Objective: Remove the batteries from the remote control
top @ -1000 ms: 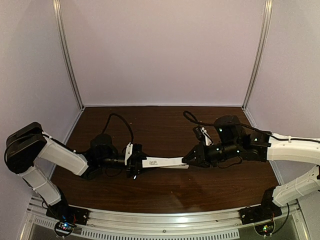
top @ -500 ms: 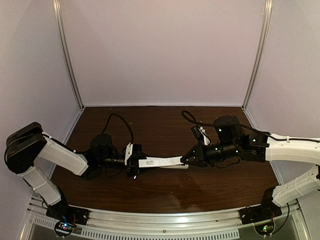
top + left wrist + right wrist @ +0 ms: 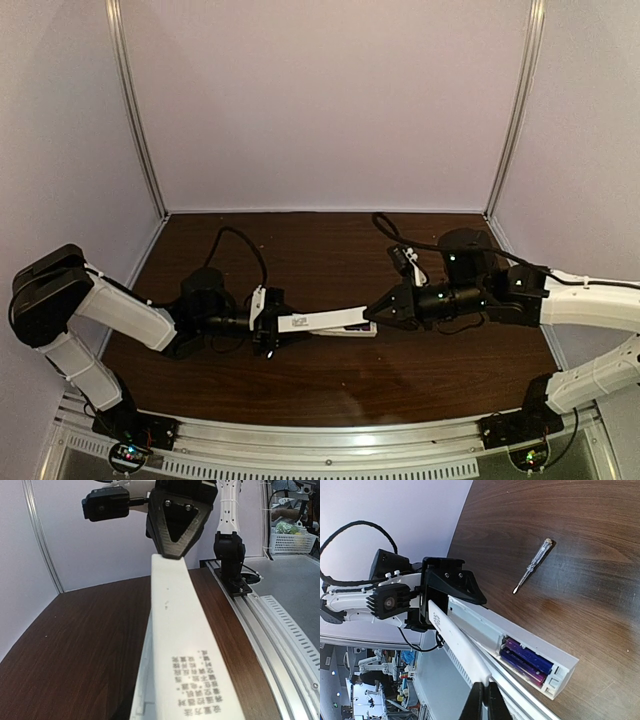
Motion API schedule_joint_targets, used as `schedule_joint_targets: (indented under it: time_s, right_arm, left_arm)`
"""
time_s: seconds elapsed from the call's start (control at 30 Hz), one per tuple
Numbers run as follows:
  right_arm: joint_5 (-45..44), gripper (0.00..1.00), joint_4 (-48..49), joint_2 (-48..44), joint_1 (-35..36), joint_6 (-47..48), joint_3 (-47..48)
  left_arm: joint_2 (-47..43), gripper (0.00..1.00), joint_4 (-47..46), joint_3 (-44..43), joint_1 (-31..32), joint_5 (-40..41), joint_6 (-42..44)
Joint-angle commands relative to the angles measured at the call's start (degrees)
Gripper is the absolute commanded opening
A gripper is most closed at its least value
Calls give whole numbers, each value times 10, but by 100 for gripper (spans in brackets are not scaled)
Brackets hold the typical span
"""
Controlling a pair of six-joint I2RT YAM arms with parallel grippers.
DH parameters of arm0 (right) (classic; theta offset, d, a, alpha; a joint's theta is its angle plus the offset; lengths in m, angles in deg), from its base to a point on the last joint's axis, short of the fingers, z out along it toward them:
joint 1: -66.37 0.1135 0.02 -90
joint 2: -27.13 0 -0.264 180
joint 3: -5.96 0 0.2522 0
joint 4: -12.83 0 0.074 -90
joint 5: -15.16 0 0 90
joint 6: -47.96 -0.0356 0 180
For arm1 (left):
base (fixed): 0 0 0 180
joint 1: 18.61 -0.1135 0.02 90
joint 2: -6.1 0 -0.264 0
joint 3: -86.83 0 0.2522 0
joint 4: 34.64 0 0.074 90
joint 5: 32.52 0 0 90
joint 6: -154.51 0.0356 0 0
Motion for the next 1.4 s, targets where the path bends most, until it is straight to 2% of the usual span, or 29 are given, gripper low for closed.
schedule_joint_targets:
  time_s: [0.0,0.93,1.1,1.37]
  right_arm:
    - [0,0,10,-17,1,-1,-15]
    - [-24,0,11,-102,2,20,1]
    - [-67,0,-15,-118,2,41,21]
    - [-210,0,-109,-127,2,104,77]
  left_arm:
    - [-2,0,-43,-8,1,3,1]
    - [-6,0,-43,-6,1,19,-2]
    - [-8,0,-42,-6,1,19,-2]
    - [-11,0,-41,-6,1,17,-3]
